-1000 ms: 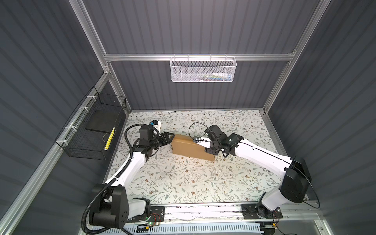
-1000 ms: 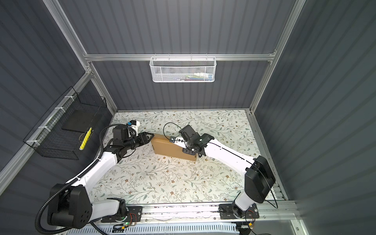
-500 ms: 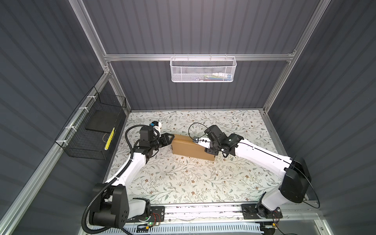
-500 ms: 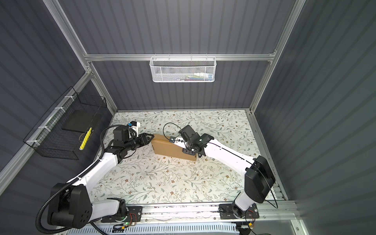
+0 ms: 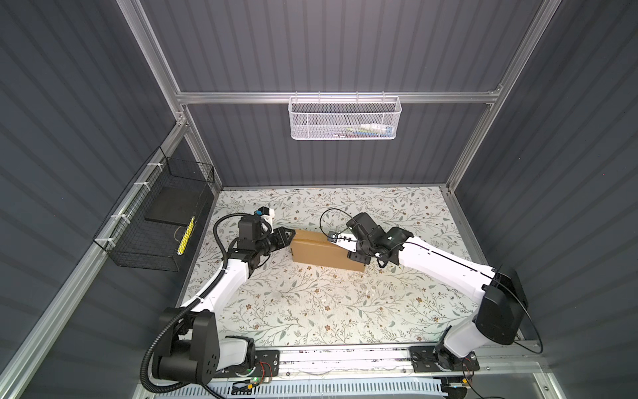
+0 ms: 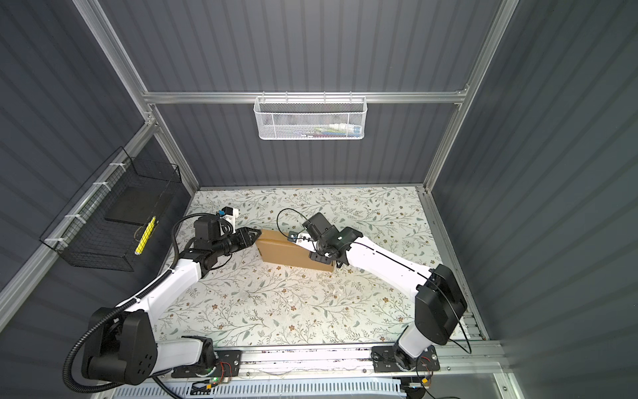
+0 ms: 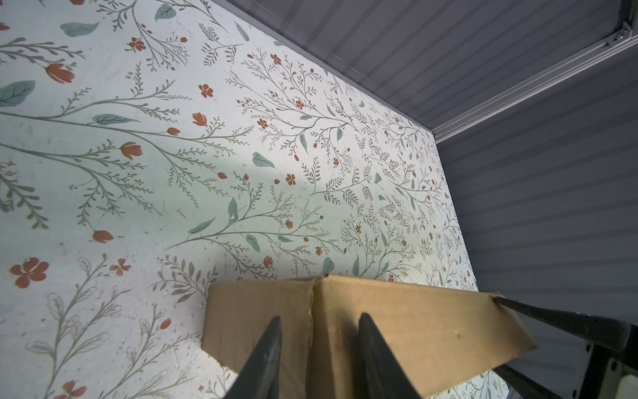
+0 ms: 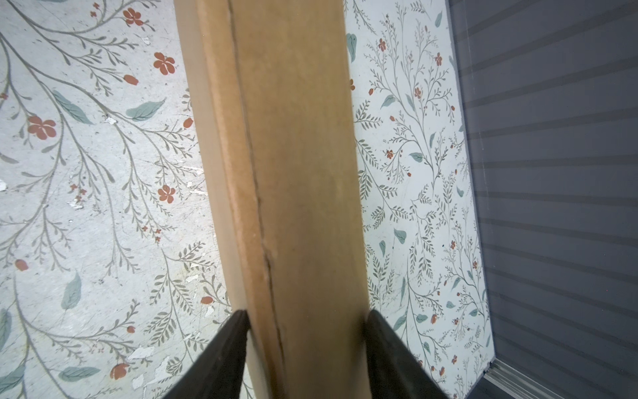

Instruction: Fold the paper box

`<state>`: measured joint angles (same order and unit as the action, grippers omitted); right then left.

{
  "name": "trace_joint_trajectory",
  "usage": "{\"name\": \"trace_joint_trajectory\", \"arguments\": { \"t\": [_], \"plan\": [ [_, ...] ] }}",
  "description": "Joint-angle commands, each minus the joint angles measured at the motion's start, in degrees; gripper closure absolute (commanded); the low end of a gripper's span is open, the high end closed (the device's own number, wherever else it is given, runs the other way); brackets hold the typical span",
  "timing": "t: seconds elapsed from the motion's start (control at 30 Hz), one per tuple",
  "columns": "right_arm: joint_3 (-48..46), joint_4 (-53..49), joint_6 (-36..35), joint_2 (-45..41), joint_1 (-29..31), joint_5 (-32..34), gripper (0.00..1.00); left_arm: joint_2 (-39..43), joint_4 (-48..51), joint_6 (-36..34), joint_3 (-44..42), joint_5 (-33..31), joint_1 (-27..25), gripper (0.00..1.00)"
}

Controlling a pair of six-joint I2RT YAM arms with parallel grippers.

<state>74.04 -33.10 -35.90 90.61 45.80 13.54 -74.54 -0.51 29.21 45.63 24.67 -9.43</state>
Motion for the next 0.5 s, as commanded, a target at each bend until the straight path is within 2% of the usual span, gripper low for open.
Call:
{"name": "trace_joint_trajectory", "arguments": {
  "t": [0.0,0.47],
  "plan": [
    [0.45,-0.87,1.94,0.15,0.08,0.42,0.41,-0.78,0.93,0.06,-1.34,-1.22,0.20,0.65],
    [-0.10,2.02,4.91,-4.58,-0.01,-1.42,0.24,-1.50,0.60,0.23,-1.49,-1.71,0.20,0.66]
  ]
}}
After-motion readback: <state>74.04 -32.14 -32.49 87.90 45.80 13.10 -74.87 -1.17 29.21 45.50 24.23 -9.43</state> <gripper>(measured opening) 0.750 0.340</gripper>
